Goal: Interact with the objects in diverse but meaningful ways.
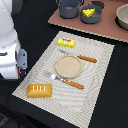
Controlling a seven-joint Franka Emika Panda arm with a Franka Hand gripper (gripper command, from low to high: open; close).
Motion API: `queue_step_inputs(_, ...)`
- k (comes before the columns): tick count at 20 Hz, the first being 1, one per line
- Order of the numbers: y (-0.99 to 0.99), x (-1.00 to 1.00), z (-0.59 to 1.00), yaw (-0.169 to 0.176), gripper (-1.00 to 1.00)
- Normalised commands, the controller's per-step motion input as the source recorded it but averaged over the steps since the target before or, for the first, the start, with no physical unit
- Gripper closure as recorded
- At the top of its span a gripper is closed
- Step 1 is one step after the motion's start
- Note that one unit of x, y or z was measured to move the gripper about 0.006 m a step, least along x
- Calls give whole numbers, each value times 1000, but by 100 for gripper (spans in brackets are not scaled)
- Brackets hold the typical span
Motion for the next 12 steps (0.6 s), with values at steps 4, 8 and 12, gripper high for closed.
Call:
queue_step_inputs(4, -171, -74, -146, 14, 100)
queue_step_inputs(8, -175, -64, -117, 12, 100)
queue_step_inputs(12, -92, 121, 143, 12, 100)
